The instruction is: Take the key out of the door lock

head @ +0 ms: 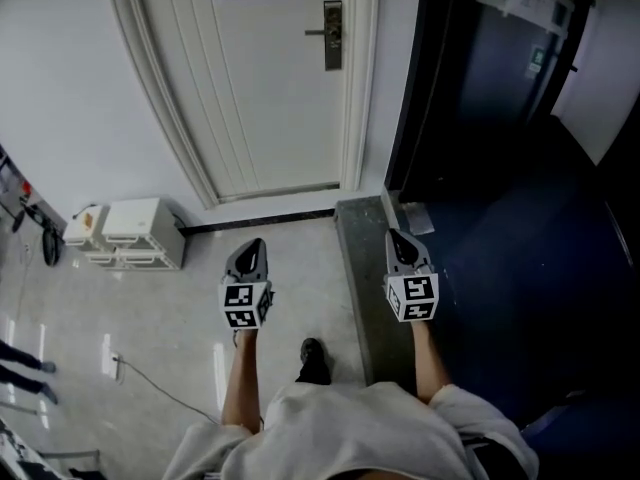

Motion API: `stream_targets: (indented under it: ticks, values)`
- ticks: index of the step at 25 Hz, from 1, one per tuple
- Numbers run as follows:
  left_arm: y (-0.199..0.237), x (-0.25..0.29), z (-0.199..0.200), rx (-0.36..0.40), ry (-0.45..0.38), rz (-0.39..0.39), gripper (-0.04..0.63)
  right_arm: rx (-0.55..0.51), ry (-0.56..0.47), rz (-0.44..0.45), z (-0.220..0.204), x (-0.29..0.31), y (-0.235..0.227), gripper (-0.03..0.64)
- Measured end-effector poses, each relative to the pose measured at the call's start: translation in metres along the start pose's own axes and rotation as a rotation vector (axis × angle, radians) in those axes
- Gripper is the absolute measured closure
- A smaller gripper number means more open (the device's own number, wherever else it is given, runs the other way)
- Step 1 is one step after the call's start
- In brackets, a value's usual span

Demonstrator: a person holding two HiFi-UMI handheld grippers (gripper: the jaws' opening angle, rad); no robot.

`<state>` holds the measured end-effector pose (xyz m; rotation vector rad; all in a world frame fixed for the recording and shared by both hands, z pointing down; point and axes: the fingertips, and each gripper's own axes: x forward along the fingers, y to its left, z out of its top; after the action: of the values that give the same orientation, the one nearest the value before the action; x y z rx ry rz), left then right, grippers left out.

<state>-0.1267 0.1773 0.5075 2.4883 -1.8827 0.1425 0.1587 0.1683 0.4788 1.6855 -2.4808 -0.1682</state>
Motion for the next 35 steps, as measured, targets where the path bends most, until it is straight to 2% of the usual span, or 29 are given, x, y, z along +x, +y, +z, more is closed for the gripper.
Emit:
stream_targets:
  ticks: [7, 11, 25, 35]
  values:
    - [0.078, 0.114, 0.027, 0.004, -0.007, -0.019, 0.577, -0.014, -0.01, -0.003, 0.032, 0.136, -0.005, 0.594]
    - [0.108, 0.165, 0.038, -0.002, -0.016, -0.03, 0.577, -0.021, -0.003, -0.003, 0.036, 0.189, -0.009, 0.594]
    - [0.148, 0.271, 0.035, 0.016, 0.003, -0.04, 0.577, -0.004, 0.013, 0.0, 0.02, 0.296, -0.031, 0.594]
    - [0.184, 0.411, 0.045, 0.027, 0.003, -0.008, 0.577, 0.007, -0.006, 0.031, 0.01, 0.437, -0.085, 0.594]
